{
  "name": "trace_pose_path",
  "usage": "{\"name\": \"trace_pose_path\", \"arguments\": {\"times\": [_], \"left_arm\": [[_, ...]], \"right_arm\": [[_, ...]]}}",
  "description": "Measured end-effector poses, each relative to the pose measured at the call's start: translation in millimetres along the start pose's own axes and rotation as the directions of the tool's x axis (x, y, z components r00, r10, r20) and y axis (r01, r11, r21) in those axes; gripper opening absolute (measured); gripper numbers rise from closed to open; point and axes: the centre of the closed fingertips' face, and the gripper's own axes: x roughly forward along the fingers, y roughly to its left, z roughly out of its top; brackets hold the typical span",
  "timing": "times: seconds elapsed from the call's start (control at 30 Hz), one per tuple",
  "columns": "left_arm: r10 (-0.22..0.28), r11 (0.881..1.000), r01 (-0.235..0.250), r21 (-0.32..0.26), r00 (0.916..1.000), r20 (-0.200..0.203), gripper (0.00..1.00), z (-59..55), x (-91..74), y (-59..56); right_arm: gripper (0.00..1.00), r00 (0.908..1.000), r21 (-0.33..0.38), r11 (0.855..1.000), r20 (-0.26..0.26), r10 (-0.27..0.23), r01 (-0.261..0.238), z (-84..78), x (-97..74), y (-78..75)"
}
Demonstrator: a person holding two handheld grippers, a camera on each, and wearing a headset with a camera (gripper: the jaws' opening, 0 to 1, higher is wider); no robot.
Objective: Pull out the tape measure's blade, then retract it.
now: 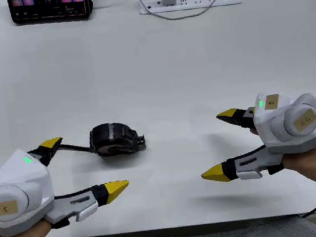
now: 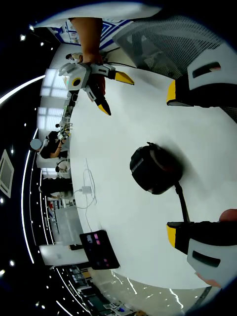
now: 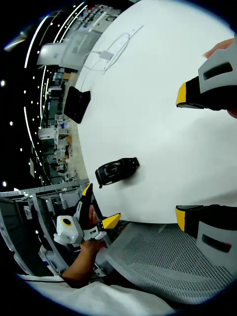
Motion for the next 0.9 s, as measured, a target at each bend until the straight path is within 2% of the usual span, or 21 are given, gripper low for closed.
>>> {"name": "trace_pose_path", "arguments": {"times": [0.33,0.67,0.77,0.9], "left_arm": [[-0.036,0.999,0.036,0.009,0.9993,-0.003,0.97,-1.6,-4.1,-1.7],[-0.055,0.998,0.055,0.039,0.9985,-0.008,0.99,0.0,-12.4,0.2],[-0.066,0.995,0.068,0.071,0.9975,-0.023,0.99,-2.4,-13.3,-0.8],[-0.077,0.994,0.079,0.071,0.9967,-0.024,0.99,-2.5,-15.5,-1.6]], "right_arm": [[0.82,0.9997,0.014,1.0,0.001,-0.026,0.026,-6.3,-9.6,-2.5],[0.84,0.9994,0.025,0.999,0.006,-0.035,0.035,-8.0,-20.0,-0.3],[0.86,0.9992,0.028,0.999,0.0,-0.041,0.041,-9.9,-23.1,-0.9],[0.88,0.9988,0.03,0.998,-0.001,-0.05,0.05,-13.7,-29.6,-3.4]]}}
